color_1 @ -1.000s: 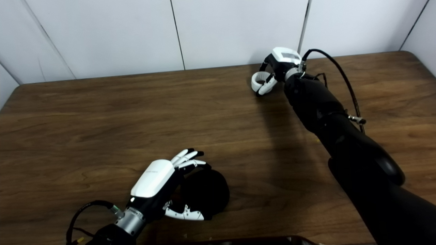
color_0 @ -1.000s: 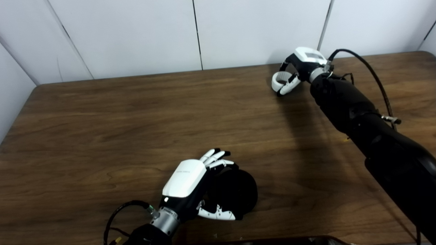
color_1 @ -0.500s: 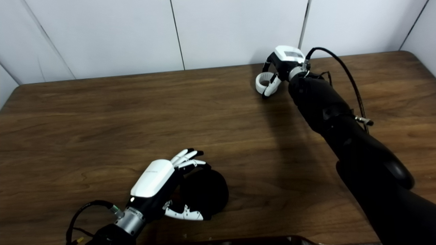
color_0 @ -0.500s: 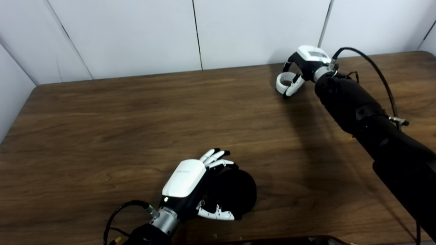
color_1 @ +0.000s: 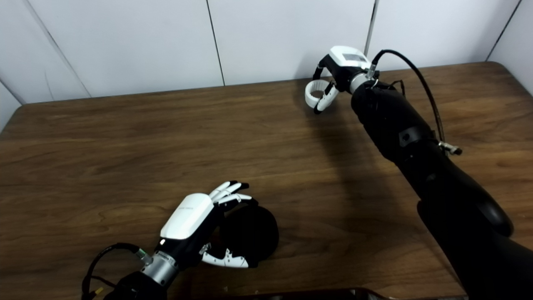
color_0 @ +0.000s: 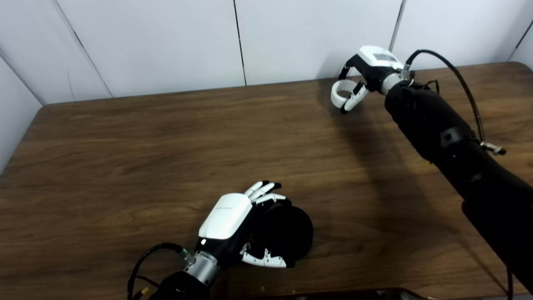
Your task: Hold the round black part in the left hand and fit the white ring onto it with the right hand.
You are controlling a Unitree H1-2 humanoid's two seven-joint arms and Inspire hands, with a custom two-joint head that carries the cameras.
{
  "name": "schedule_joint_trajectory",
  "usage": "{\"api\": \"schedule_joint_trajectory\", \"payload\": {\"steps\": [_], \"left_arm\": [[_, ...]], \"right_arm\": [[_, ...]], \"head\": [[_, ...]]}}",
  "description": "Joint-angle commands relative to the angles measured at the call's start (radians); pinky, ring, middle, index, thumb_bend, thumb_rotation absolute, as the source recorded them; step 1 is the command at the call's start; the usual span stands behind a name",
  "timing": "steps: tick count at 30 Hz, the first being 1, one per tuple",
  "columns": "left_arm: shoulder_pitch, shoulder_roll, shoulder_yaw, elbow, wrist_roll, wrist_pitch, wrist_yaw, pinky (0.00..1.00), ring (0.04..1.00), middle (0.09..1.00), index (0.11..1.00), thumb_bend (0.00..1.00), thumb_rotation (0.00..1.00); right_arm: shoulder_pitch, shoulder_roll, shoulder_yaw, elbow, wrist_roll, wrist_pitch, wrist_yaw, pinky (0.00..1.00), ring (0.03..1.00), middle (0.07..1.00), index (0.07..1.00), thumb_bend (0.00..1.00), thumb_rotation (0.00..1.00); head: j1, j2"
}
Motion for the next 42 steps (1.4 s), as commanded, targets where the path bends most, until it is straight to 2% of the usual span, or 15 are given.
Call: {"api": "schedule_joint_trajectory", "payload": {"steps": [1, 18, 22, 32, 42], "left_arm": [[0.012, 0.019, 0.0, 0.057, 0.001, 0.033, -0.031, 0.78, 0.961, 0.929, 0.726, 0.87, 0.31], [-0.012, 0.011, -0.01, 0.084, 0.008, 0.032, -0.019, 0.79, 0.966, 0.927, 0.729, 0.87, 0.3], [-0.014, 0.008, -0.013, 0.088, 0.01, 0.034, -0.02, 0.79, 0.968, 0.929, 0.731, 0.87, 0.31], [-0.021, 0.009, -0.014, 0.101, 0.012, 0.027, -0.006, 0.78, 0.959, 0.925, 0.733, 0.87, 0.31], [-0.023, 0.008, -0.017, 0.108, 0.006, 0.027, 0.0, 0.8, 0.962, 0.93, 0.733, 0.87, 0.31]], "right_arm": [[-0.037, -0.024, -0.015, -0.058, 0.002, -0.016, -0.004, 0.77, 0.909, 0.84, 0.492, 0.52, 0.15], [0.083, -0.028, -0.062, -0.416, 0.024, 0.018, 0.147, 0.75, 0.884, 0.82, 0.491, 0.52, 0.15], [0.114, -0.037, -0.065, -0.505, 0.027, 0.007, 0.186, 0.73, 0.878, 0.821, 0.491, 0.53, 0.15], [0.199, -0.046, -0.082, -0.772, 0.031, 0.057, 0.306, 0.77, 0.889, 0.821, 0.491, 0.52, 0.15], [0.259, -0.053, -0.096, -0.964, 0.031, 0.076, 0.39, 0.75, 0.883, 0.813, 0.491, 0.52, 0.15]], "head": [[-0.001, 0.001], [0.005, -0.008], [0.009, -0.01], [0.014, -0.015], [0.015, -0.016]]}}
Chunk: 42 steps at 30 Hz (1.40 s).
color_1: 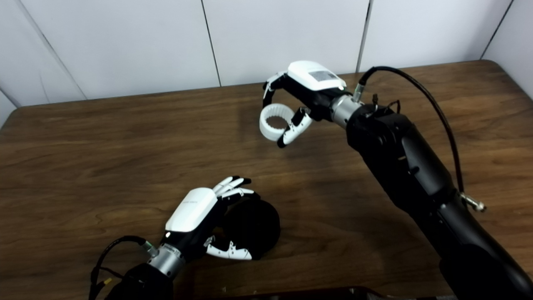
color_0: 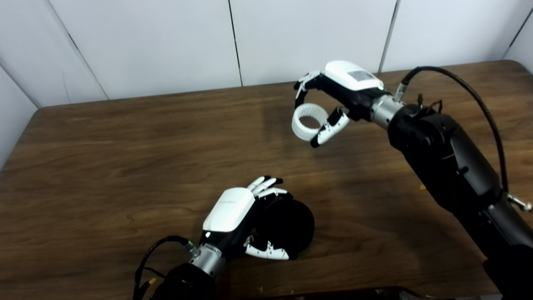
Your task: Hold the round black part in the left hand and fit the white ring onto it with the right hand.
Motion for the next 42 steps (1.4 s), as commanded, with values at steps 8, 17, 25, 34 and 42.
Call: {"api": "schedule_joint_trajectory", "payload": {"steps": [8, 17, 25, 34, 42], "left_arm": [[0.019, 0.024, -0.008, 0.057, 0.003, 0.026, -0.012, 0.79, 0.96, 0.93, 0.733, 0.87, 0.3], [0.02, 0.024, -0.006, 0.058, -0.006, 0.027, -0.007, 0.78, 0.959, 0.928, 0.73, 0.87, 0.3], [0.017, 0.025, -0.011, 0.047, 0.001, 0.037, -0.017, 0.8, 0.962, 0.929, 0.73, 0.87, 0.3], [0.017, 0.027, -0.01, 0.039, 0.0, 0.043, -0.024, 0.79, 0.963, 0.928, 0.728, 0.87, 0.3], [0.016, 0.027, -0.01, 0.035, -0.001, 0.044, -0.023, 0.79, 0.963, 0.926, 0.727, 0.87, 0.3]], "right_arm": [[0.01, -0.013, -0.042, -0.193, 0.022, 0.011, 0.067, 0.76, 0.876, 0.804, 0.49, 0.53, 0.15], [0.046, -0.004, -0.049, -0.316, 0.025, 0.042, 0.146, 0.78, 0.891, 0.805, 0.49, 0.53, 0.15], [0.092, 0.0, -0.045, -0.357, 0.043, 0.038, 0.169, 0.77, 0.894, 0.8, 0.49, 0.53, 0.15], [0.149, 0.008, -0.031, -0.364, 0.046, 0.011, 0.173, 0.75, 0.891, 0.797, 0.49, 0.53, 0.15], [0.185, 0.004, -0.006, -0.356, 0.053, -0.022, 0.171, 0.76, 0.892, 0.804, 0.491, 0.52, 0.15]], "head": [[0.001, -0.001], [0.0, 0.005], [0.004, 0.012], [0.007, 0.019], [0.007, 0.026]]}}
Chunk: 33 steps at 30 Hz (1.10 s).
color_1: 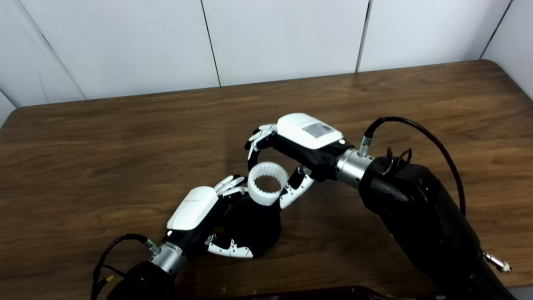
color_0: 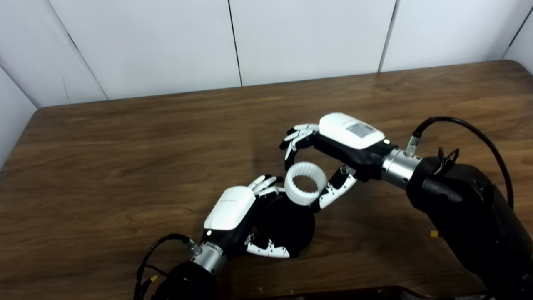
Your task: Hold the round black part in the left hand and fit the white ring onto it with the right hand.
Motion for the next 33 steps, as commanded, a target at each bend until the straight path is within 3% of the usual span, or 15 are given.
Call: {"api": "schedule_joint_trajectory", "payload": {"steps": [1, 9, 33], "left_arm": [[0.027, 0.026, -0.002, 0.017, 0.014, 0.041, -0.042, 0.79, 0.963, 0.926, 0.726, 0.87, 0.3], [0.026, 0.027, -0.005, 0.016, 0.022, 0.044, -0.047, 0.79, 0.961, 0.926, 0.726, 0.87, 0.3], [0.024, 0.029, -0.008, 0.008, 0.017, 0.054, -0.051, 0.78, 0.964, 0.927, 0.728, 0.87, 0.31]], "right_arm": [[-0.013, 0.003, -0.002, -0.033, 0.005, -0.035, -0.014, 0.77, 0.893, 0.804, 0.491, 0.52, 0.15], [-0.001, 0.016, 0.026, -0.038, -0.005, -0.041, 0.004, 0.82, 0.904, 0.812, 0.492, 0.52, 0.15], [0.008, 0.065, 0.075, -0.011, -0.036, -0.068, 0.011, 0.83, 0.901, 0.803, 0.491, 0.52, 0.15]], "head": [[0.0, 0.001], [0.0, 0.001], [0.002, 0.006]]}}
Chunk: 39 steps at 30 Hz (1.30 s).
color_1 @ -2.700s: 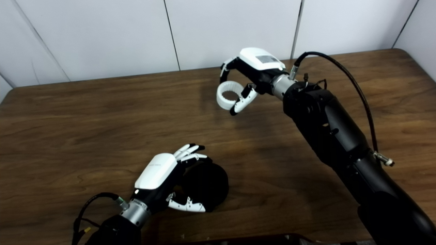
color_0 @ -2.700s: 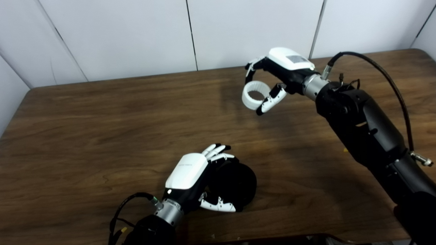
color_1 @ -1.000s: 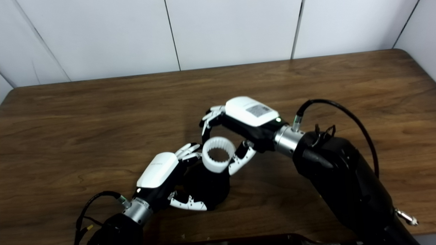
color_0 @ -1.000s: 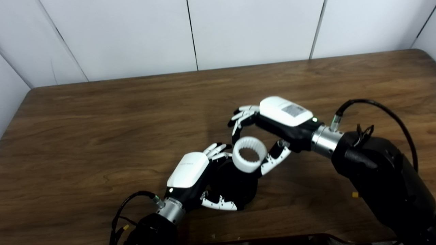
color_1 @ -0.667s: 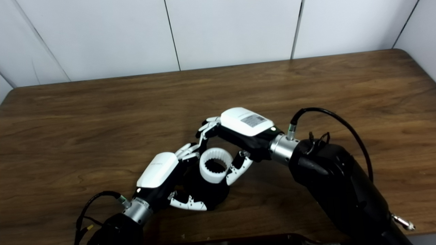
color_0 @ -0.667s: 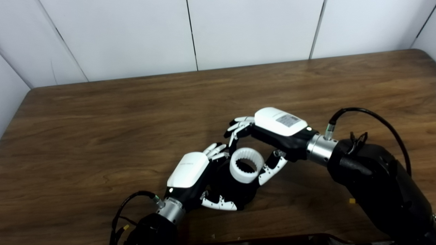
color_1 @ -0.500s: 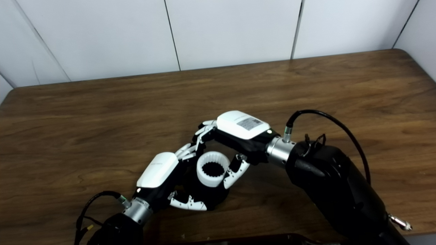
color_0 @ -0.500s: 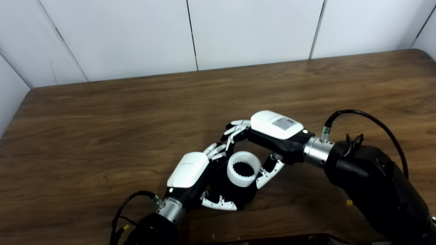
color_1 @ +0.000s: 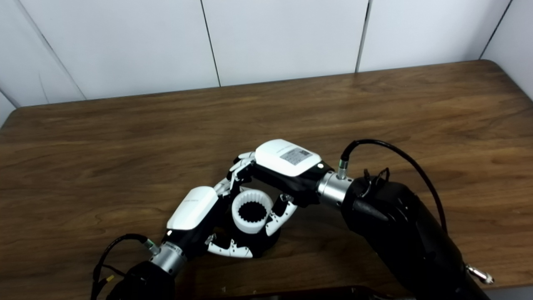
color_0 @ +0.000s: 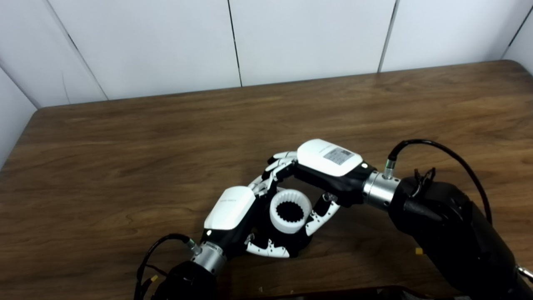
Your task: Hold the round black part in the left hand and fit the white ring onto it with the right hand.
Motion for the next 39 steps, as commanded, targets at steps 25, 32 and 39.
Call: {"api": "schedule_joint_trajectory", "payload": {"steps": [25, 32, 39], "left_arm": [[0.021, 0.029, -0.02, 0.004, 0.021, 0.049, -0.051, 0.77, 0.96, 0.929, 0.736, 0.85, 0.32], [0.022, 0.028, -0.021, 0.001, 0.023, 0.052, -0.053, 0.78, 0.963, 0.929, 0.733, 0.86, 0.31], [0.022, 0.028, -0.023, 0.0, 0.026, 0.059, -0.06, 0.78, 0.969, 0.93, 0.734, 0.87, 0.29]], "right_arm": [[-0.004, 0.002, 0.023, 0.014, -0.008, -0.035, 0.015, 0.86, 0.913, 0.809, 0.491, 0.52, 0.15], [0.001, -0.004, 0.017, 0.02, -0.013, -0.037, 0.01, 0.85, 0.914, 0.811, 0.491, 0.52, 0.15], [0.0, -0.002, -0.01, 0.034, 0.005, -0.053, -0.014, 0.84, 0.911, 0.81, 0.492, 0.52, 0.15]], "head": [[-0.006, 0.003], [-0.004, 0.003], [-0.005, 0.003]]}}
